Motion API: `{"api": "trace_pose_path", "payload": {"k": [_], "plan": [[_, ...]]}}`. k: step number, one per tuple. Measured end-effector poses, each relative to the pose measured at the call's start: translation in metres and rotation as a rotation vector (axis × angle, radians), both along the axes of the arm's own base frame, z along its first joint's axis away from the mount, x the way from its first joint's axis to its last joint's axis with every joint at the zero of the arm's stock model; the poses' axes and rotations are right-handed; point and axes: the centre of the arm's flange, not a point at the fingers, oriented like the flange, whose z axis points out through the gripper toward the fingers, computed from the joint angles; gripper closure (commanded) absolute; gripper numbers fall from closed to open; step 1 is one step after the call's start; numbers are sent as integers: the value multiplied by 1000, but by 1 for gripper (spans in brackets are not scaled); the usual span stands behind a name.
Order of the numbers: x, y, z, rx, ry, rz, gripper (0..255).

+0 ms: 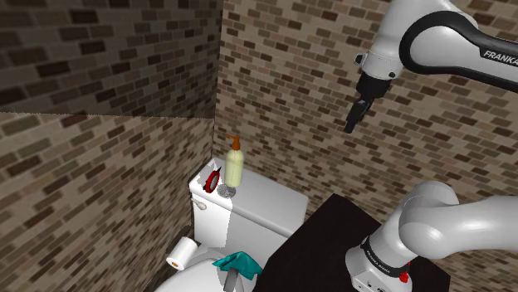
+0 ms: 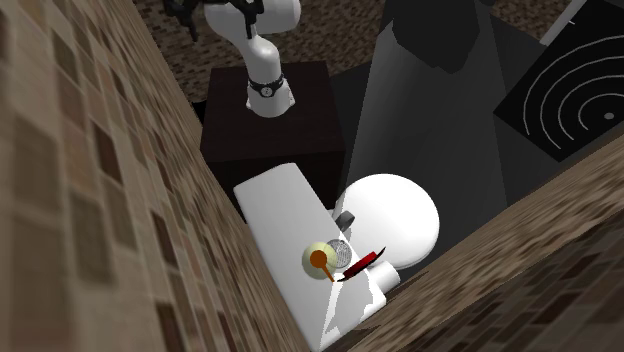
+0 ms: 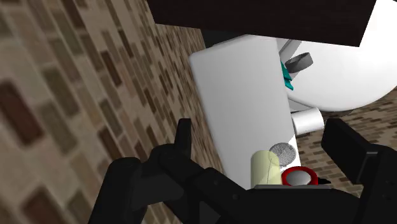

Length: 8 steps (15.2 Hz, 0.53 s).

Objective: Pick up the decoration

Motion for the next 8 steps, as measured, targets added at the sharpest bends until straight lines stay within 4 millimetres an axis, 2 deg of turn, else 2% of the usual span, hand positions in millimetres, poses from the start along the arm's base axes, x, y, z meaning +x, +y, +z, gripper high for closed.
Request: {"api": "trace_pose_path", "payload": {"k": [3, 8], "plan": [[5, 10, -10, 0, 0, -32, 0], [25, 54, -47, 1, -5, -163, 0]]}}
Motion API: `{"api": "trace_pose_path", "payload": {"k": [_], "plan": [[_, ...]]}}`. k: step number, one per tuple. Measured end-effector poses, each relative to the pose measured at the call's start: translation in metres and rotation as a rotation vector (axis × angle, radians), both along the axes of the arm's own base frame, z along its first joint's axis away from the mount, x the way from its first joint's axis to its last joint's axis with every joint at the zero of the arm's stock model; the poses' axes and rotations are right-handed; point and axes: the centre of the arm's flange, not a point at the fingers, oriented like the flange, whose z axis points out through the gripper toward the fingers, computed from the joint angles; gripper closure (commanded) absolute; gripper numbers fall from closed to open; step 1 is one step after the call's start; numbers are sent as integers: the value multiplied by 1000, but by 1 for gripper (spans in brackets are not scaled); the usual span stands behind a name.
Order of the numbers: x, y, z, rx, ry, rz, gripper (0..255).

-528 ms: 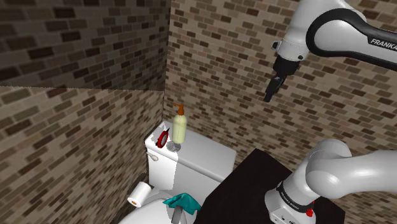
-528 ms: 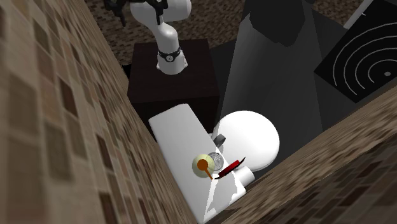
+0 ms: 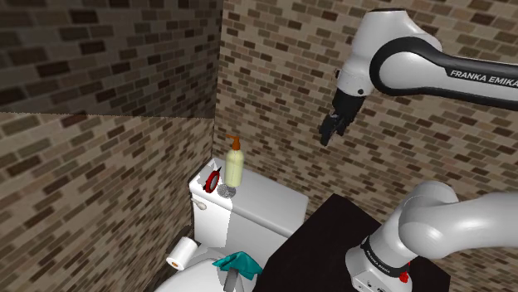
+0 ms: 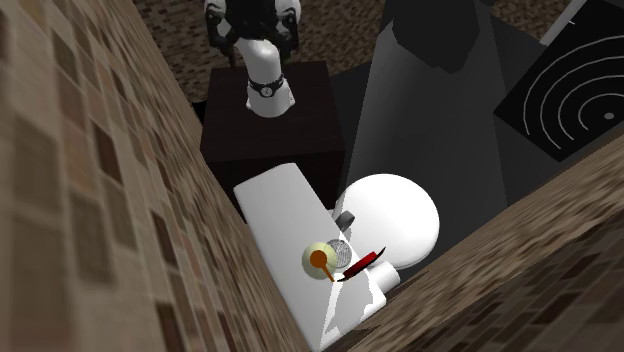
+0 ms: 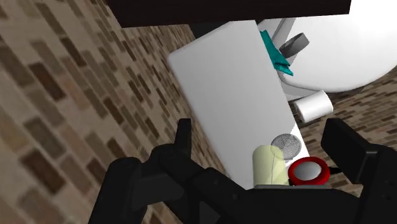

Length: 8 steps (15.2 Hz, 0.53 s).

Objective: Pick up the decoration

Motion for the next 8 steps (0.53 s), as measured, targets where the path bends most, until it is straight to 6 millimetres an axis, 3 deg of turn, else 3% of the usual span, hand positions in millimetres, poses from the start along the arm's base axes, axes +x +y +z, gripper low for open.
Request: {"api": "trace_pose_path", "payload": {"k": [8], "plan": [[49, 65, -68, 1, -8, -223, 0]]}}
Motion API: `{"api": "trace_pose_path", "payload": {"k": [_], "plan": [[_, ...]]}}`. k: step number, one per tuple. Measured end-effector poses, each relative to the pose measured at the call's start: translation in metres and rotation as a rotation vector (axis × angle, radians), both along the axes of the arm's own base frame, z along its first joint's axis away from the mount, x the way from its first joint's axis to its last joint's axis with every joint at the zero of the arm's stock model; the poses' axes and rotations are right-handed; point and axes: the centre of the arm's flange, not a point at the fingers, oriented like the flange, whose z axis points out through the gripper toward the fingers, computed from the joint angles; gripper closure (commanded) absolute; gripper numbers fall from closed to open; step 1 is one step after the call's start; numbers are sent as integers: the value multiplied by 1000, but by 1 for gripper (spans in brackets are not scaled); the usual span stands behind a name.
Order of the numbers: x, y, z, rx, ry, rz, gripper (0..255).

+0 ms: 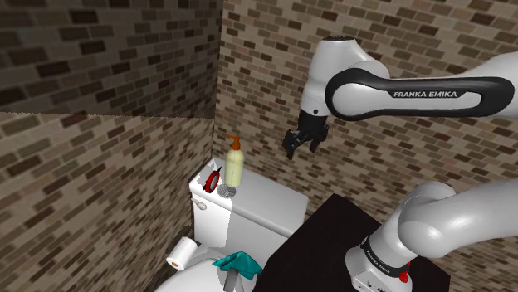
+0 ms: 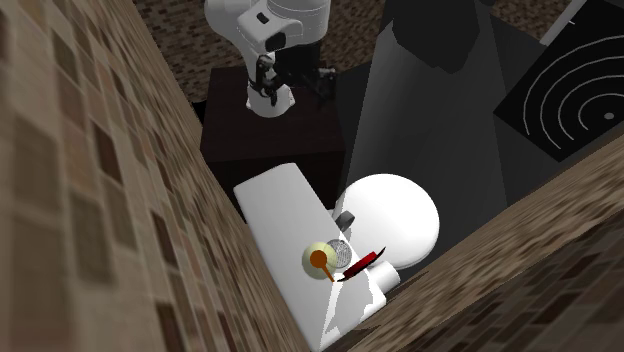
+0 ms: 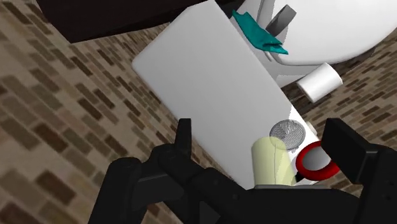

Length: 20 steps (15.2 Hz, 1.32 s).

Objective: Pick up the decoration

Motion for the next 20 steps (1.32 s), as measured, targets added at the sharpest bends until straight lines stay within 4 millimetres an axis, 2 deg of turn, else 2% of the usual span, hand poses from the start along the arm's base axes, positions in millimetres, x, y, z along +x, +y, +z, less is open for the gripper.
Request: {"api": "trace_pose_path", "payload": {"k": [4, 8, 11, 20], "plan": [[28, 32, -33, 1, -4, -111, 0], [62, 51, -65, 1, -8, -223, 0], [87, 73, -85, 3, -12, -305, 0], [171, 107, -165, 8, -19, -557, 0]]}}
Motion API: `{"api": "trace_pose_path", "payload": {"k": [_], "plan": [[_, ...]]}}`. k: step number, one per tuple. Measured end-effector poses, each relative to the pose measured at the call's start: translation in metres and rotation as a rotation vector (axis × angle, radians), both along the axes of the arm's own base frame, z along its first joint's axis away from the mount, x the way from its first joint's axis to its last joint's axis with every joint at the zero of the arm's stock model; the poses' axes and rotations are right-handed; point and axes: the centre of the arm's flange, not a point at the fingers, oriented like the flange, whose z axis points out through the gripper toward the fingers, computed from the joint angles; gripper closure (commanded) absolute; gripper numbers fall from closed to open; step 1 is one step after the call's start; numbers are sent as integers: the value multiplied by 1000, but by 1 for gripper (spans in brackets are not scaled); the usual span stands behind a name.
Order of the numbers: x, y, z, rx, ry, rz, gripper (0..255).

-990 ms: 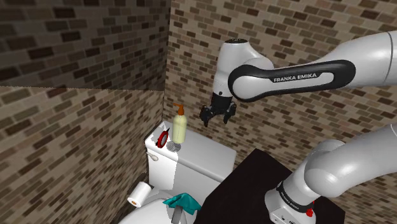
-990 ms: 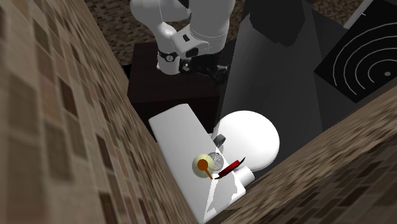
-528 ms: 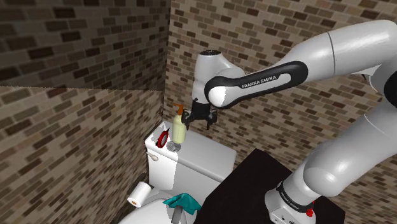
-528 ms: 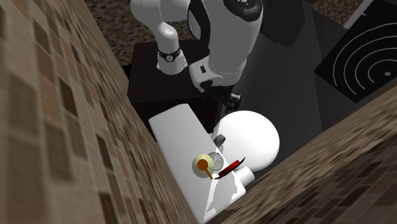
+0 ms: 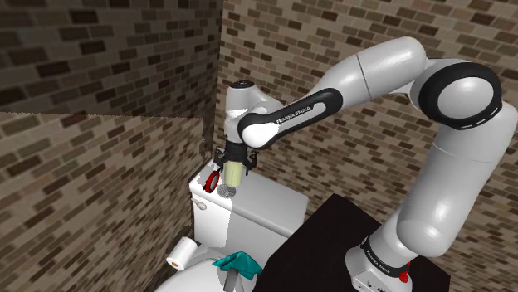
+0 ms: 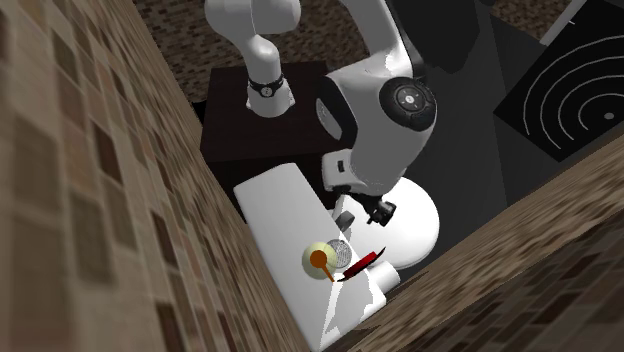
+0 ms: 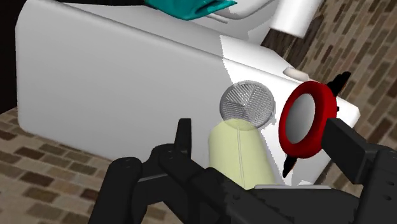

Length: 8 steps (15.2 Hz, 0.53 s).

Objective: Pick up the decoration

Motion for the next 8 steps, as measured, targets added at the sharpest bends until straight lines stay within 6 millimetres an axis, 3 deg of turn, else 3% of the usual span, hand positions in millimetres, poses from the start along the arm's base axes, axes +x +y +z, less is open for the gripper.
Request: {"api": "trace_pose_path", "payload": {"k": [8], "plan": [[82, 16, -61, 3, -8, -225, 0]]}}
